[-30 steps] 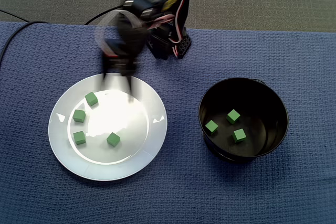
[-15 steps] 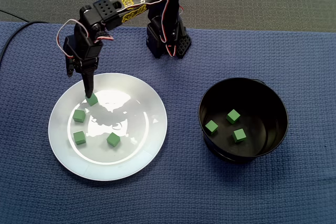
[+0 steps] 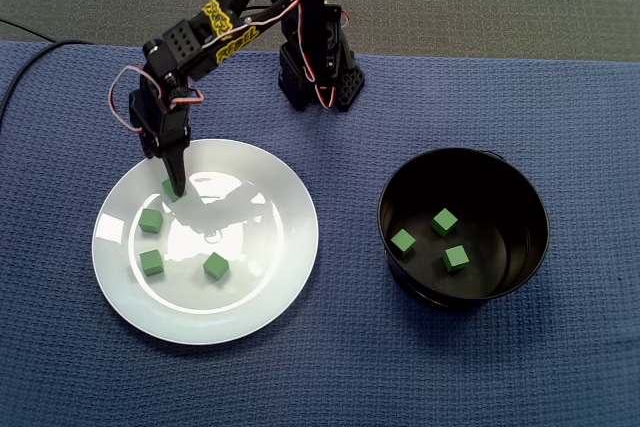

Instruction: Pick up the items on the white plate and put them in the black container.

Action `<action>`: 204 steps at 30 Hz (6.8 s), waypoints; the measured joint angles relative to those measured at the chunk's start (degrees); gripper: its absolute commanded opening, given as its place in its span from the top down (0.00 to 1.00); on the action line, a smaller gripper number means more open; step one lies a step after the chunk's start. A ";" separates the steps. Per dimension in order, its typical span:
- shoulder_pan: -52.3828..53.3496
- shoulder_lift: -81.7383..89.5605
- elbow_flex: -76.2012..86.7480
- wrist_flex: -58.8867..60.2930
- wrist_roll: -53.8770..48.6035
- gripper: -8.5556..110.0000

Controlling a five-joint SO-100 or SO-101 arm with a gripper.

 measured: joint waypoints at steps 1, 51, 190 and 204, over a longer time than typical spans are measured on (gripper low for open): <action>-0.62 -0.88 -0.53 0.00 0.26 0.64; -10.81 18.81 3.08 -29.36 30.23 0.93; -22.59 -2.55 -65.30 20.57 50.10 0.93; -65.83 29.97 -45.79 12.83 53.35 0.93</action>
